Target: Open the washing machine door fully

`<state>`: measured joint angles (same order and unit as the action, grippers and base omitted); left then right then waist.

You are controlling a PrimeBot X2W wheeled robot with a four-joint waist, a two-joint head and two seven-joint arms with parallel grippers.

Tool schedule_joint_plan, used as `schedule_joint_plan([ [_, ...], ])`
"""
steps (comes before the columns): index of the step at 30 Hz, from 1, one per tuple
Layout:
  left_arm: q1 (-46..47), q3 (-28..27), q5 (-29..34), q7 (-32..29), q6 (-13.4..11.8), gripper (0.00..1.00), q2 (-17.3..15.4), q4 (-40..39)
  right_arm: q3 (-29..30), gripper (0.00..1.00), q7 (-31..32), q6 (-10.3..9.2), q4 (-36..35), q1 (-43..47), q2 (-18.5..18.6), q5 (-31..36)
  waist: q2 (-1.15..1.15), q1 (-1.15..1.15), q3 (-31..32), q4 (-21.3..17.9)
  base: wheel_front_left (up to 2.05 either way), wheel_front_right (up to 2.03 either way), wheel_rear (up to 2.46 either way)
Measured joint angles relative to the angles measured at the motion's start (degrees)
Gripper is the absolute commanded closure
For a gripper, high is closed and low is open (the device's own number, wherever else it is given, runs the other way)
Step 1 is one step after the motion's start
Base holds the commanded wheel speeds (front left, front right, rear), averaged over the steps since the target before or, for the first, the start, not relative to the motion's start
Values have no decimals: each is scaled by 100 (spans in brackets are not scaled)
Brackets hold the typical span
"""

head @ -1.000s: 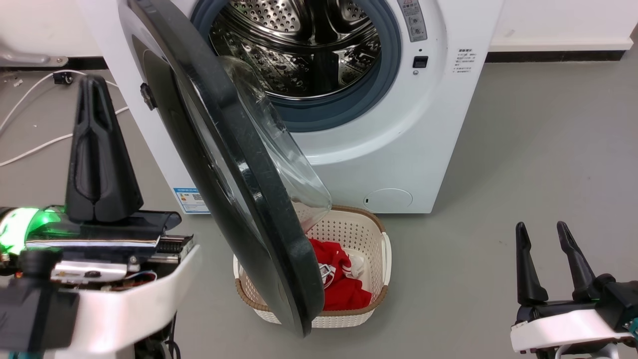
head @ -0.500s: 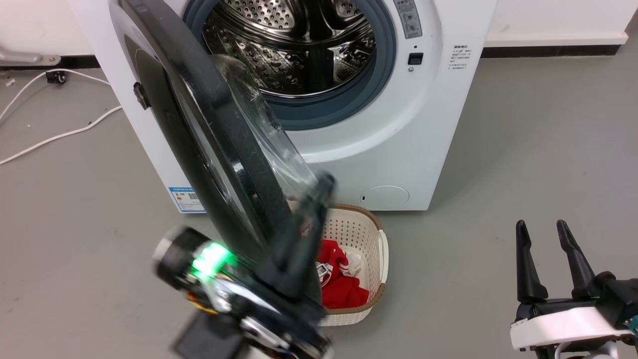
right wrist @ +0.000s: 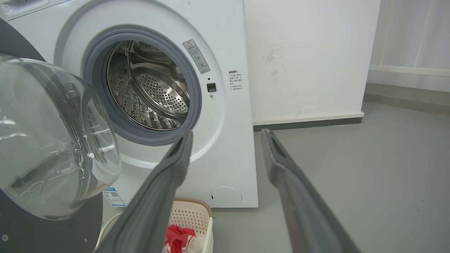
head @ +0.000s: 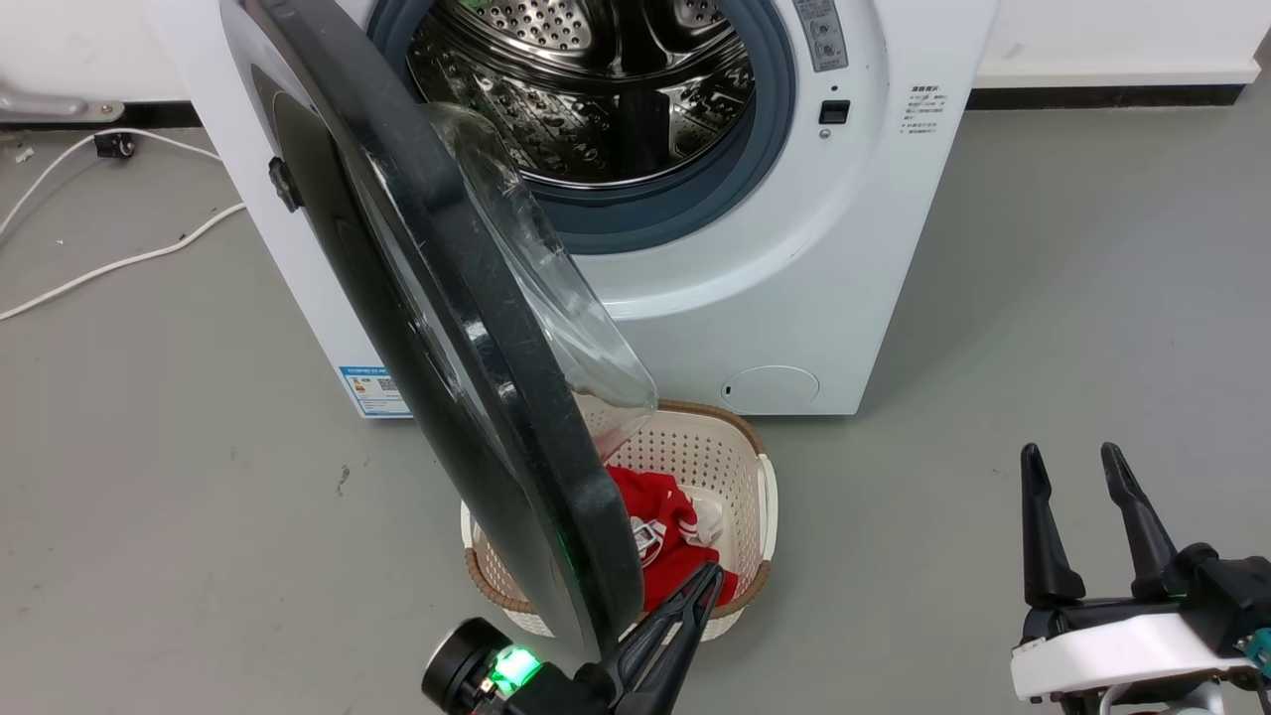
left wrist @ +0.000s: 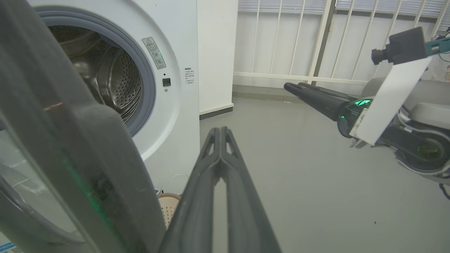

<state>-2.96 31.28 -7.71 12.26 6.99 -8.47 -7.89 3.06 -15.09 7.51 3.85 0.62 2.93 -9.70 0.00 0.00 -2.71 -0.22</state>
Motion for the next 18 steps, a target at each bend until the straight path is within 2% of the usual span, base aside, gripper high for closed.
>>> schedule_joint_plan([
  [13, 767, -40, -86, 207, -227, 100, 402, 939, -88, 0, 0, 0, 86, -60, 0, -81, 0, 0, -20, -76, 0, 0, 0],
  [18, 903, -98, -132, 252, -417, 100, 460, 1239, -154, 0, 0, 0, 127, -59, 0, -146, 0, 0, 6, -97, 0, 0, 0],
])
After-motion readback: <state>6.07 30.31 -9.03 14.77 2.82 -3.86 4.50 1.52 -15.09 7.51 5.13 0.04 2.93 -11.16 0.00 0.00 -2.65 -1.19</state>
